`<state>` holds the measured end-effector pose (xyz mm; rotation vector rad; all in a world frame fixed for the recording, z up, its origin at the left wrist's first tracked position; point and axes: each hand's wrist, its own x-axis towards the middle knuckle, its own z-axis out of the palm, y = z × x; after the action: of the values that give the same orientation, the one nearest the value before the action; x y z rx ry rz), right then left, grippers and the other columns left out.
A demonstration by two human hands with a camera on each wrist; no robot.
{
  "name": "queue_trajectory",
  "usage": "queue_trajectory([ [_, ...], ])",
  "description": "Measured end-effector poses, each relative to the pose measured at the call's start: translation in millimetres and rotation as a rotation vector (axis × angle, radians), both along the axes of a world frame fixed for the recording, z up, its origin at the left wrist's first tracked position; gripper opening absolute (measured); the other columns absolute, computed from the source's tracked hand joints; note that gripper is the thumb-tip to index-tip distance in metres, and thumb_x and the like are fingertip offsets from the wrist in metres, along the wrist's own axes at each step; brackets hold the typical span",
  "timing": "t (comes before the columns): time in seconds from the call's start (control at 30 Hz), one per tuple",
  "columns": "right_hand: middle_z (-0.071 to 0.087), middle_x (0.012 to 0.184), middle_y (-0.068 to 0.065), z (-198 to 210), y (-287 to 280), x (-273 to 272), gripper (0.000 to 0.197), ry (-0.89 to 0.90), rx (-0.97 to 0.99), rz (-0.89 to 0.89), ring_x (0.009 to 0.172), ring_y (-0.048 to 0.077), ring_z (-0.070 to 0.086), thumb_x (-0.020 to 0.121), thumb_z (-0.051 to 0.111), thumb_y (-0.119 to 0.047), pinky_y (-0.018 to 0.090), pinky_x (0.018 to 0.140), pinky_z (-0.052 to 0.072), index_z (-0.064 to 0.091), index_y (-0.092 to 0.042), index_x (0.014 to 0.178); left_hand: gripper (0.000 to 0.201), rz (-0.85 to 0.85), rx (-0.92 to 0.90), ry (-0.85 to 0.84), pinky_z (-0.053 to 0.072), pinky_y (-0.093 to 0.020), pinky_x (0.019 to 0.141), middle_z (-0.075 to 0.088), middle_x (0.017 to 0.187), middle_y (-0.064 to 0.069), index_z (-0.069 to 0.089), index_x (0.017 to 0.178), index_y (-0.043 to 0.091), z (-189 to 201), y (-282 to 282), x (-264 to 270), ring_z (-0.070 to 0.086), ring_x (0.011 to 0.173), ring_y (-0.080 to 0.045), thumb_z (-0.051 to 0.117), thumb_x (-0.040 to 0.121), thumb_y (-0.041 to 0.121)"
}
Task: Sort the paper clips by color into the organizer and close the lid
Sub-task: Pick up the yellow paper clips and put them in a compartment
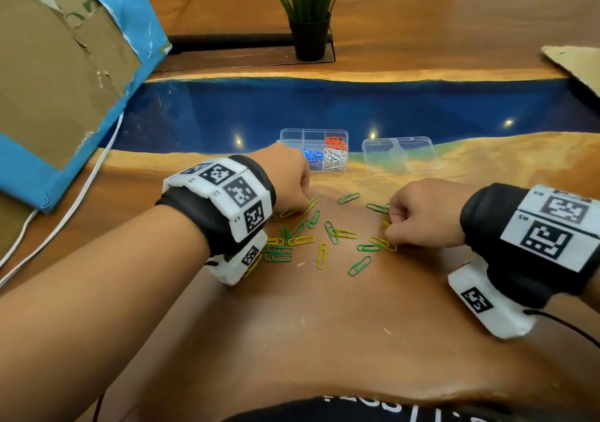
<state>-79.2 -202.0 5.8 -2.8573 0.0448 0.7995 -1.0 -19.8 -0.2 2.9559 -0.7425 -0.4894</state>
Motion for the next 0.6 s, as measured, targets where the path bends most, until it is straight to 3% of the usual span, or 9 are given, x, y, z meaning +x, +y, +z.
queue_trajectory([
  [0.07, 0.052, 0.063, 0.0, -1.3, -4.8, 1.9, 0.027, 0.027, 0.159, -0.08, 0.058, 0.015, 0.045, 0.085, 0.053, -0.03, 0.027, 0.057, 0.04, 0.049, -0.019, 0.061, 0.02, -0.004, -0.002, -0.011, 0.038, -0.022, 0.052, 0.059, 0.074, 0.003, 0.071, 0.086, 0.019, 0.5, -3.3, -1.6, 0.059, 0.079, -0.017, 0.066, 0.08, 0.038],
  [0.13, 0.045, 0.058, 0.004, -1.4, -7.8, 2.9, 0.025, 0.144, 0.522, -0.249, 0.048, 0.015, 0.037, 0.084, 0.05, -0.017, 0.022, 0.046, 0.033, 0.043, -0.014, 0.061, 0.027, -0.024, 0.031, -0.041, 0.042, -0.024, 0.058, 0.066, 0.085, -0.004, 0.072, 0.089, 0.013, -0.1, -8.0, -3.3, 0.061, 0.082, -0.021, 0.063, 0.082, 0.037],
  [0.23, 0.039, 0.054, 0.005, -1.0, -13.3, 5.7, 0.014, 0.24, 1.114, -0.496, 0.041, 0.012, 0.03, 0.055, 0.039, 0.0, 0.02, 0.038, 0.024, 0.039, -0.014, 0.057, 0.024, -0.061, 0.078, -0.055, 0.045, -0.028, 0.065, 0.064, 0.087, -0.006, 0.069, 0.095, 0.007, 0.0, -14.9, -4.9, 0.057, 0.08, -0.022, 0.056, 0.086, 0.026],
  [0.3, 0.04, 0.053, 0.005, -1.1, -16.0, 6.4, 0.022, 0.215, 1.249, -0.507, 0.041, 0.012, 0.031, 0.049, 0.032, 0.002, 0.02, 0.038, 0.022, 0.042, -0.018, 0.049, 0.023, -0.075, 0.094, -0.033, 0.047, -0.029, 0.066, 0.059, 0.083, -0.004, 0.068, 0.094, 0.007, 0.4, -17.3, -5.6, 0.055, 0.078, -0.021, 0.056, 0.085, 0.024],
  [0.4, 0.042, 0.051, 0.0, -1.2, -15.2, 4.9, 0.018, 0.189, 1.187, -0.447, 0.042, 0.011, 0.03, 0.054, 0.04, 0.0, 0.017, 0.039, 0.02, 0.043, -0.017, 0.058, 0.019, -0.033, 0.05, 0.022, 0.044, -0.026, 0.06, 0.059, 0.082, -0.003, 0.066, 0.089, 0.011, 0.5, -16.8, -5.9, 0.053, 0.077, -0.02, 0.058, 0.083, 0.027],
  [0.5, 0.05, 0.053, -0.008, -3.3, -11.4, 0.6, 0.015, 0.046, 0.71, -0.159, 0.046, 0.009, 0.038, 0.075, 0.064, -0.01, 0.017, 0.041, 0.031, 0.055, -0.021, 0.07, 0.017, 0.076, -0.109, 0.145, 0.042, -0.026, 0.062, 0.057, 0.076, 0.001, 0.057, 0.078, 0.017, 4.6, -8.8, -2.3, 0.051, 0.071, -0.017, 0.056, 0.082, 0.033],
  [0.6, 0.055, 0.064, -0.01, -5.3, -5.5, -4.5, 0.01, -0.044, 0.307, 0.042, 0.057, 0.004, 0.048, 0.079, 0.07, -0.027, 0.015, 0.053, 0.035, 0.06, -0.025, 0.08, 0.016, 0.232, -0.441, 0.391, 0.04, -0.025, 0.055, 0.055, 0.071, -0.004, 0.052, 0.067, 0.014, 6.7, 0.2, 0.7, 0.045, 0.055, -0.018, 0.053, 0.079, 0.025],
])
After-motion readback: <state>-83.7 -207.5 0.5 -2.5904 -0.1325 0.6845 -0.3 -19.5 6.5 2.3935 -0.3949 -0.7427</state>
